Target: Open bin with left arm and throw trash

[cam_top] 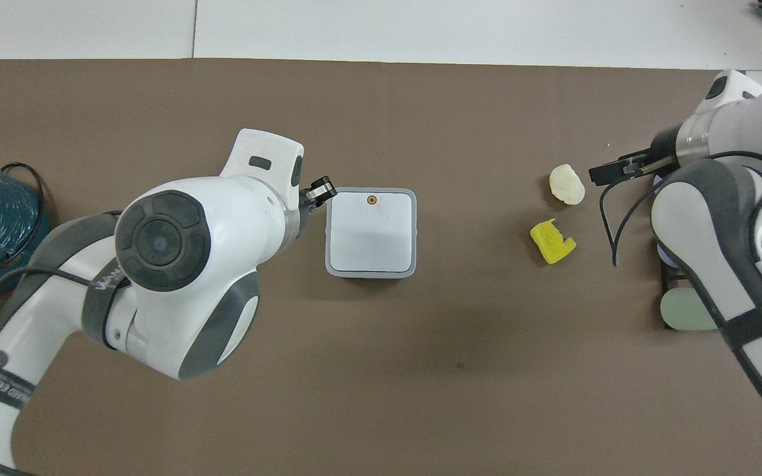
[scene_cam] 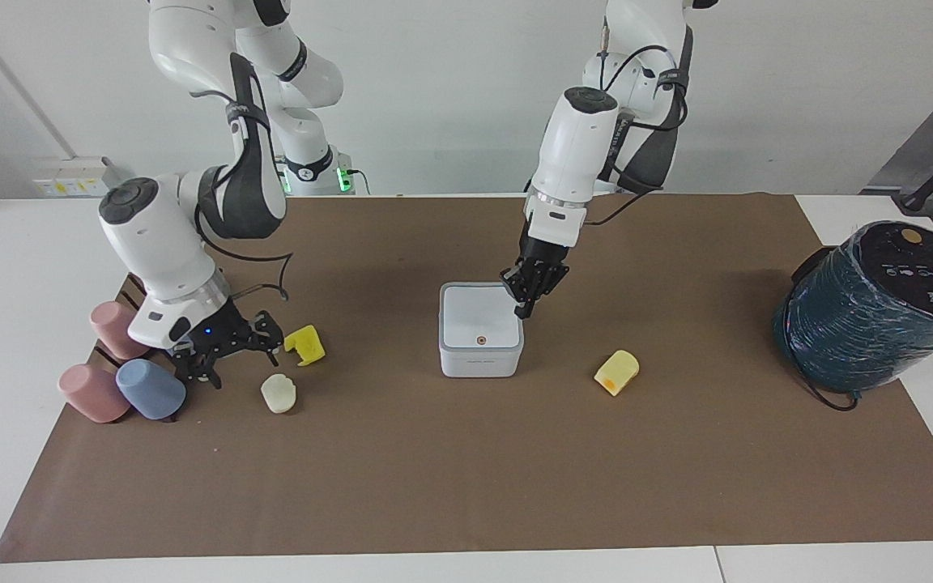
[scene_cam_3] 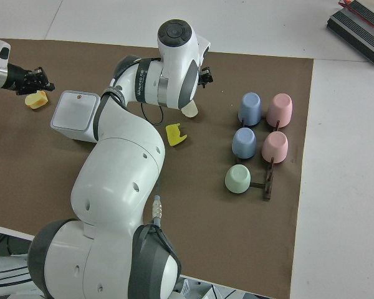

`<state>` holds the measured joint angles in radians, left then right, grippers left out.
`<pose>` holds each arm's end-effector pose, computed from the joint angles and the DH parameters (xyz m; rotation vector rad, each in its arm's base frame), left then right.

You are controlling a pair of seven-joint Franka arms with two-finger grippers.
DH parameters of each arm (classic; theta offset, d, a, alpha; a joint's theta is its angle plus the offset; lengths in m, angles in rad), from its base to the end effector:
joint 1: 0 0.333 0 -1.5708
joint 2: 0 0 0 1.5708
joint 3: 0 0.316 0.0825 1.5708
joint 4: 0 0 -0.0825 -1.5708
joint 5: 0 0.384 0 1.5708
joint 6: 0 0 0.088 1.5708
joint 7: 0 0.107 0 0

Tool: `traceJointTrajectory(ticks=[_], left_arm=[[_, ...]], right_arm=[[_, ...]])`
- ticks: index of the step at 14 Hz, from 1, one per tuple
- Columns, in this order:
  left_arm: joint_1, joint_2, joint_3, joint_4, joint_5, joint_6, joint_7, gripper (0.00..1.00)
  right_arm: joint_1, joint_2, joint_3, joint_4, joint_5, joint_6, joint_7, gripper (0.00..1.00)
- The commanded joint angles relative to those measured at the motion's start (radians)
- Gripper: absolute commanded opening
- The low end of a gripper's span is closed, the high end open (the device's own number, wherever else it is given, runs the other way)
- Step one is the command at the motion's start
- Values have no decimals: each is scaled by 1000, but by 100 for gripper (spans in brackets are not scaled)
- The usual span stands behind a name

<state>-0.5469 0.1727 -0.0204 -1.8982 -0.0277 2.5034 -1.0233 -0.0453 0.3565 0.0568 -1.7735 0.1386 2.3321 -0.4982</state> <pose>0.5375 -0.3415 0.4581 2.7092 0.6568 0.4040 0.6646 0.0067 0.3799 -2.9790 -0.6327 -0.3470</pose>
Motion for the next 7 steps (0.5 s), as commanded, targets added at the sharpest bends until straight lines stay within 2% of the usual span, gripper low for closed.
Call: traceJointTrajectory(ticks=[1,3,7], left_arm=[[-28,33,16,-10,-23,74,-17,10],[-45,65,16,-5,-23,104,-30,10],[-73,70,16,-16,-23,97,-38,10]], right_arm=[[-8,53,9,5,36,38,-114,100],[-1,67,8,-3,42,38,-131,100],[2,99,8,-38,42,73,-177,100]])
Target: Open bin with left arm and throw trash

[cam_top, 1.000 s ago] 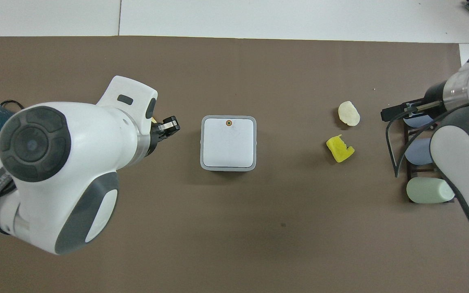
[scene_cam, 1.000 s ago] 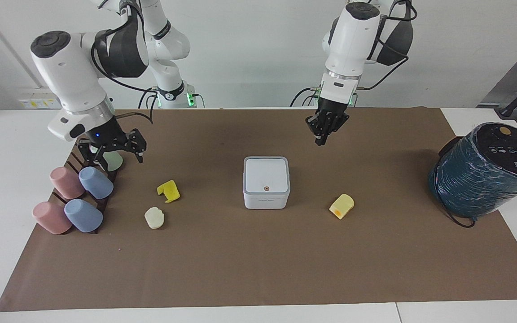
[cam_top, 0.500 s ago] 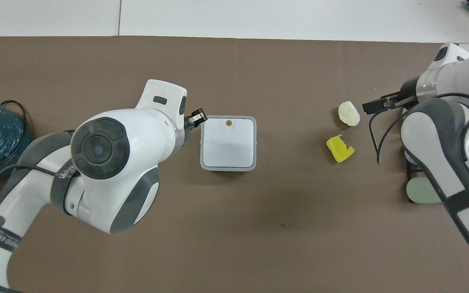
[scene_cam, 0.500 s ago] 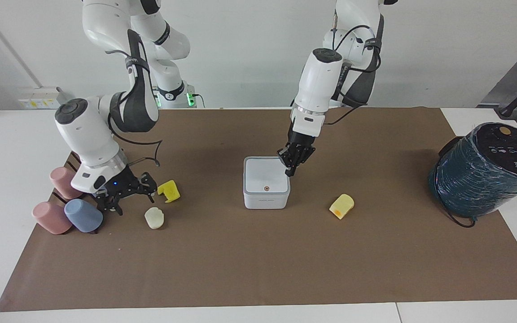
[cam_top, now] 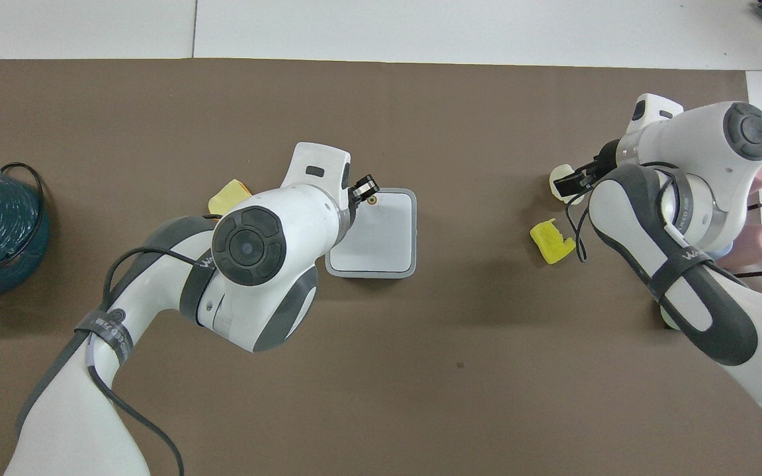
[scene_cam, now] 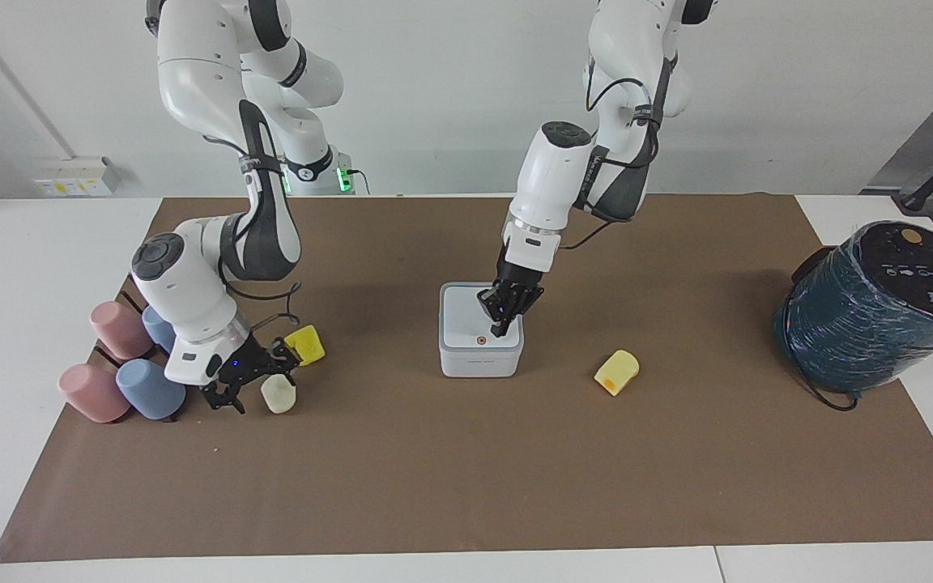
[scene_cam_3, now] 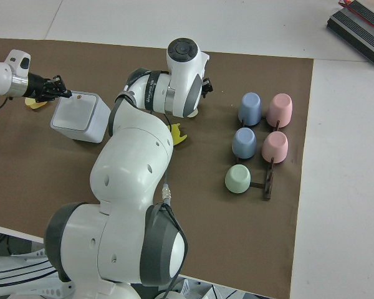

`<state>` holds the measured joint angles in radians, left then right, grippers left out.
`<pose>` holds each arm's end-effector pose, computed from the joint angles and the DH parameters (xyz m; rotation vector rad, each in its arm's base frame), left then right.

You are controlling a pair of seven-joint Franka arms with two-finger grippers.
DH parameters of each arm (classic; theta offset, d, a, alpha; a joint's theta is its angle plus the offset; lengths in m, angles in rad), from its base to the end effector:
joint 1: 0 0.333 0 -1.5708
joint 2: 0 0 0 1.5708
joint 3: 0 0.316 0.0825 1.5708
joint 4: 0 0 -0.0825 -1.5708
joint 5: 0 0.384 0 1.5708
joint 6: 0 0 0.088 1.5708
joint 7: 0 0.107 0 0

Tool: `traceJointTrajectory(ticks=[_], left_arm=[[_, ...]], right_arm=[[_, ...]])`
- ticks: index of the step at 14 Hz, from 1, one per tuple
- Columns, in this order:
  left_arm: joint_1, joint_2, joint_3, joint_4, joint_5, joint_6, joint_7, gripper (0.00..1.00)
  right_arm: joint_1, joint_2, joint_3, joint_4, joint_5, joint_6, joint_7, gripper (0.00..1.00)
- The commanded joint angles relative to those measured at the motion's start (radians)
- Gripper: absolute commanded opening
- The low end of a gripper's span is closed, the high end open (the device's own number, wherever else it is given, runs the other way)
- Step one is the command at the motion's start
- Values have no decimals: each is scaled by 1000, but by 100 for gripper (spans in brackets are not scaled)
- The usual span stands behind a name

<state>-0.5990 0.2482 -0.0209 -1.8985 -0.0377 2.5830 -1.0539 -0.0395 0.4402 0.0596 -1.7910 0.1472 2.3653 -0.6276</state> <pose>0.5296 -0.3761 0.4193 2.6978 0.6364 0.3785 0.6647 0.0117 0.3196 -2.9311 -0.8145 -0.2562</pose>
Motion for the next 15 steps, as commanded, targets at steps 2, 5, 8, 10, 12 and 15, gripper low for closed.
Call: traceJointTrajectory(ticks=[2,5,8,10,12,15], left_arm=[[-45,3,16,-30,-13,17,-9,11],[-48,20,16,-45,-13,26,-8,11],[-44,32,18,-22,-11,-15,-2,13],[-28,25,19,60,-10,-151,8,13],[16,16,19,163,-8,-338,20,17],[91,-3,16,263,-16,-532,106,18]], right_arm=[[-3,31,5,-22,34,58,-63,100],[12,37,5,-19,34,68,-47,31],[15,28,5,-10,34,33,15,0],[15,20,5,2,32,-4,63,0],[13,6,5,28,32,-41,89,0],[15,-29,6,105,34,-150,240,0]])
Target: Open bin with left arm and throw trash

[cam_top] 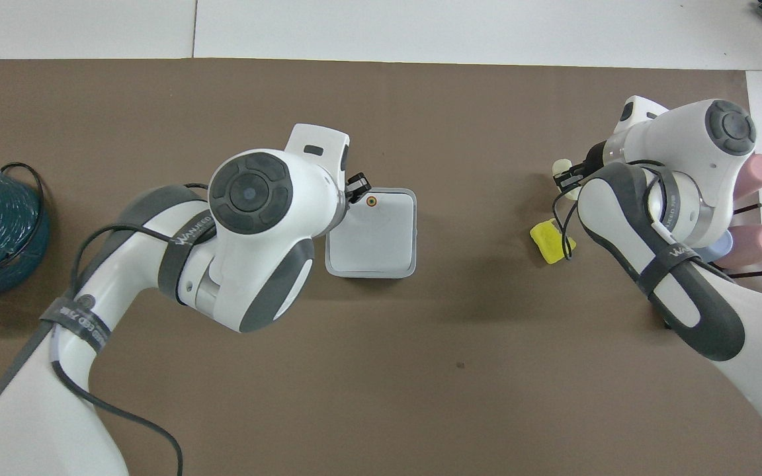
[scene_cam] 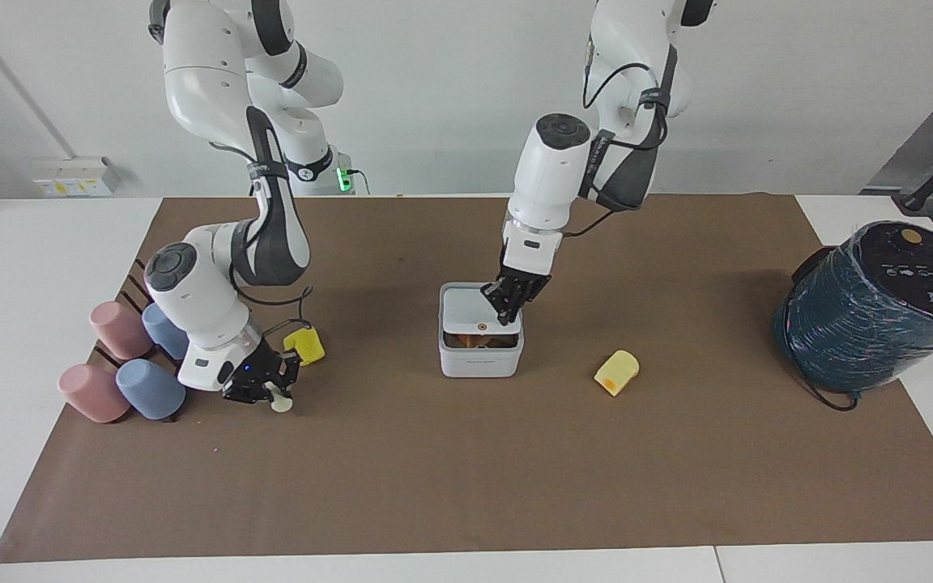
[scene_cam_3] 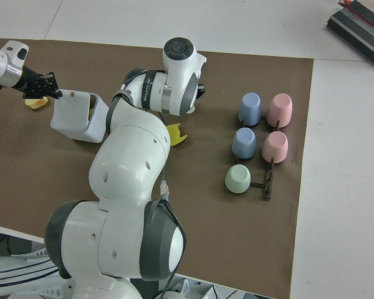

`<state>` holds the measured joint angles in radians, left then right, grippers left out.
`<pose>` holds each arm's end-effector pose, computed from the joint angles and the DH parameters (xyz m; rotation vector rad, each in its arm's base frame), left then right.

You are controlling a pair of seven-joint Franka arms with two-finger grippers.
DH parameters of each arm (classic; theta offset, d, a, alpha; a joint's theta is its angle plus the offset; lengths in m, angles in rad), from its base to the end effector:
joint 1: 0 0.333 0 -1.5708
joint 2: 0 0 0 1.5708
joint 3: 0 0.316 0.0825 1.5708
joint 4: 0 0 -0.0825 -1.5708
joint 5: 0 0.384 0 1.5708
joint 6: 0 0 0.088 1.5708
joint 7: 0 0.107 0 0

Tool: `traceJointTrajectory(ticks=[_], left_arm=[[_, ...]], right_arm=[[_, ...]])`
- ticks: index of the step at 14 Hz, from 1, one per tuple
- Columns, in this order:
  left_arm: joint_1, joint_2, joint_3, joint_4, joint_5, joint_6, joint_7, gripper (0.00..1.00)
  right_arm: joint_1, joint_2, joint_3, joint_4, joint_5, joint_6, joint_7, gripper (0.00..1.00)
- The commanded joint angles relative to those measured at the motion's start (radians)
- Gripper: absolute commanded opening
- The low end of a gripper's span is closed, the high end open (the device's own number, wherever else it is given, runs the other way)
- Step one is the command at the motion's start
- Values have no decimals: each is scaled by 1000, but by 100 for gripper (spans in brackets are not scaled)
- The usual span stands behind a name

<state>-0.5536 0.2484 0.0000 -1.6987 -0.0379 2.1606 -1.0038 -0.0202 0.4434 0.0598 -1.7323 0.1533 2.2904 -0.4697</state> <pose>0.5553 -0.3450 0.4687 2.8810 0.6866 0.1908 0.6722 0.0261 0.3371 -2.9532 -0.6101 -0.2161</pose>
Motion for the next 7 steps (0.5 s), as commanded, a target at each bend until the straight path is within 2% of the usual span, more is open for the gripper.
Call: traceJointTrajectory(ticks=[1,5,6,7], left_arm=[[61,-3,-3,82,-26,-143,68,18],[118,-12,5,88,-28,-188,191,19],[139,-14,5,80,-31,-186,227,21],[158,-18,5,73,-33,-186,269,29]], right_arm=[[3,-47,21,69,29,-103,162,0],[3,-84,135,123,66,-137,578,0],[6,-81,159,135,112,-120,679,0],[22,-80,178,137,139,-100,753,0]])
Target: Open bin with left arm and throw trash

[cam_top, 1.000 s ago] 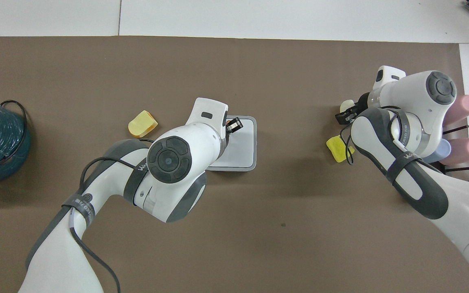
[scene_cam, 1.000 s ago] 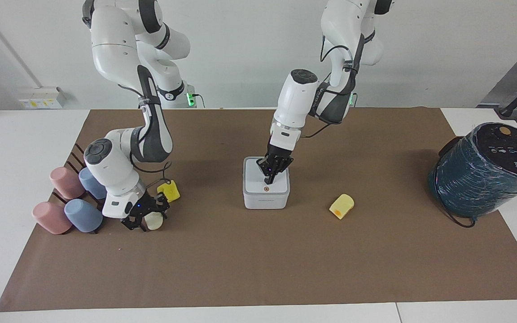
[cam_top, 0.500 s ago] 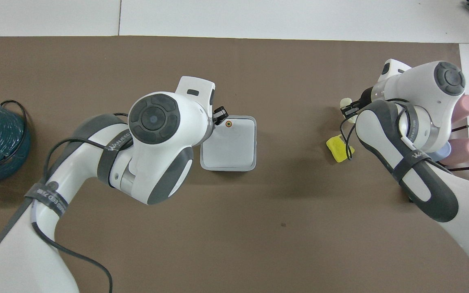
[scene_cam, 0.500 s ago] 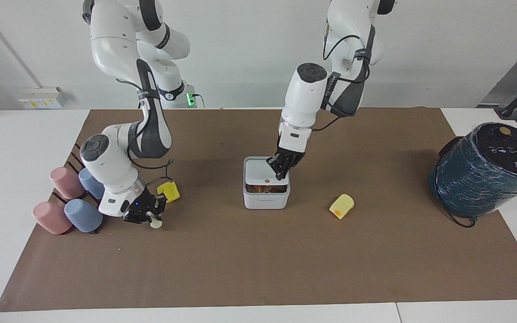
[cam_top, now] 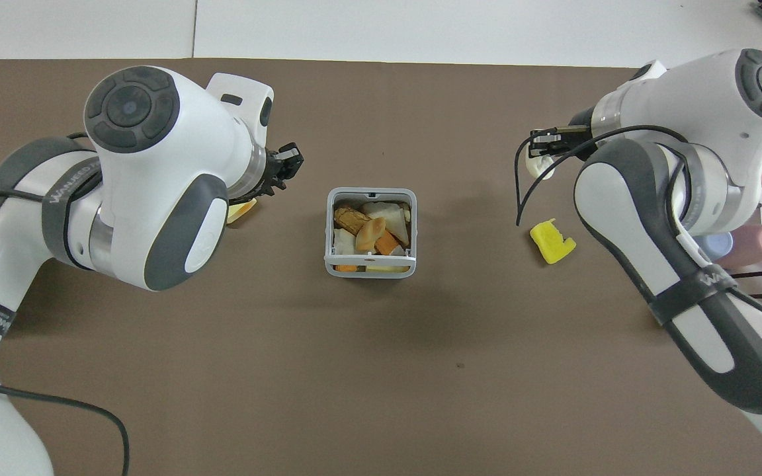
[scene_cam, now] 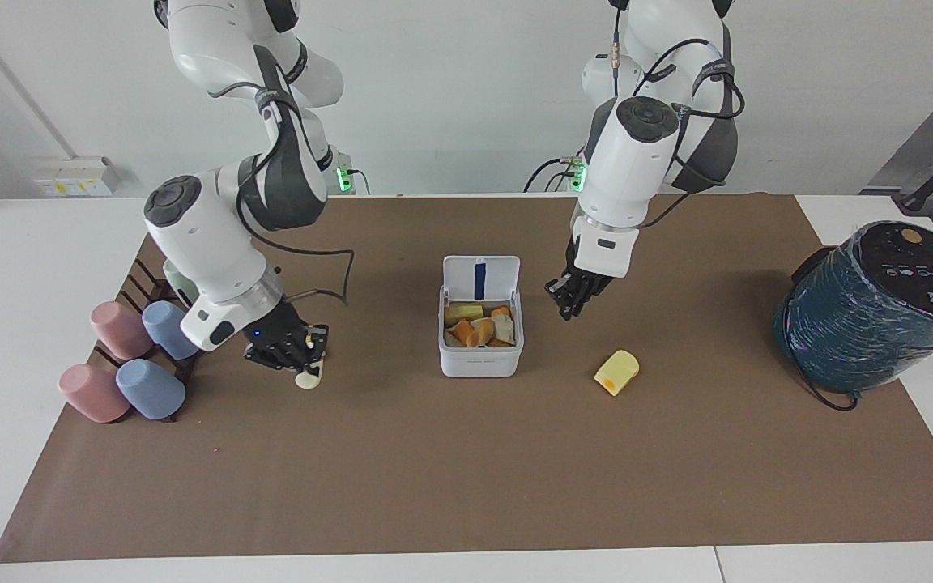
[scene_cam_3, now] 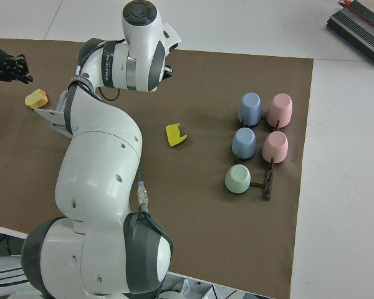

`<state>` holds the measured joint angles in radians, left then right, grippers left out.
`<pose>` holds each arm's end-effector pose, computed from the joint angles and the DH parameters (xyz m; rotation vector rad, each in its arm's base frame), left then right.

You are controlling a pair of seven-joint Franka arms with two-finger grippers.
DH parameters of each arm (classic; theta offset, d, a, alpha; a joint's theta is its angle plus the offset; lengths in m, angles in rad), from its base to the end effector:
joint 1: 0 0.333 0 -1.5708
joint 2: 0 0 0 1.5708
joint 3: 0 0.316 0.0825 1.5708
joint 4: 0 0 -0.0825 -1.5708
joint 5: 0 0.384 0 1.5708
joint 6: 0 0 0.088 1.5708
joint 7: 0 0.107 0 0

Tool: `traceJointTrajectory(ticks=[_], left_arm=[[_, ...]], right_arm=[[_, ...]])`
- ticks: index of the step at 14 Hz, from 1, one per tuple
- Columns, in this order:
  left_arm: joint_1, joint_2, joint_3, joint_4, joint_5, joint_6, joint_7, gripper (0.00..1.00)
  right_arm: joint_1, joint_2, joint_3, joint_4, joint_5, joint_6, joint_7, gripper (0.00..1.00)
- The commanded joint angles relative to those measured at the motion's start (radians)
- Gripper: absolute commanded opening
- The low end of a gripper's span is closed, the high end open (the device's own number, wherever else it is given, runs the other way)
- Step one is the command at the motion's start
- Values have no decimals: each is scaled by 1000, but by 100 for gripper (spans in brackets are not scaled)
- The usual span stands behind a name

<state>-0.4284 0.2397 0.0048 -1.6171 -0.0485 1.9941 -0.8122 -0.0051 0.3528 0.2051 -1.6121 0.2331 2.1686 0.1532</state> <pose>0.5900 -0.2696 0.4973 2.9613 0.6084 0.1305 0.6682 0.1278 0.4487 -2.8240 0.1195 -0.2226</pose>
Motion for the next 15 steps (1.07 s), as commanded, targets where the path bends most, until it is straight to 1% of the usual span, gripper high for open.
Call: traceJointTrajectory(ticks=[1,2,3,4,5,6,7,9,11,12,13,14,15], left_arm=[[57,-16,1,-32,-22,-12,121,42],[77,-29,1,-59,-22,0,169,54],[89,-39,3,-98,-22,43,215,68],[105,-57,3,-151,-22,99,240,79],[112,-68,3,-193,-22,153,257,95],[120,-77,3,-225,-22,190,283,100],[131,-80,3,-236,-22,201,324,100],[151,-80,3,-248,-22,213,433,100],[158,-80,3,-285,-22,280,527,100],[157,-74,3,-305,-22,319,544,100],[155,-59,3,-317,-22,357,567,100],[151,-36,3,-319,-22,389,591,100],[149,-16,3,-319,-21,409,608,100]], right_arm=[[42,14,36,17,69,61,194,0],[72,18,36,15,80,100,256,0],[104,18,36,12,90,135,332,0],[129,20,36,11,103,151,394,0],[152,23,36,12,124,160,442,0],[184,28,36,8,155,187,472,0],[215,31,36,-2,176,213,502,0],[252,44,36,-12,178,224,555,0],[283,49,36,-35,180,238,580,0],[295,43,36,-61,180,252,583,10],[296,38,36,-81,178,255,583,23],[297,37,36,-86,178,252,582,52],[295,37,36,-86,178,254,582,85]])
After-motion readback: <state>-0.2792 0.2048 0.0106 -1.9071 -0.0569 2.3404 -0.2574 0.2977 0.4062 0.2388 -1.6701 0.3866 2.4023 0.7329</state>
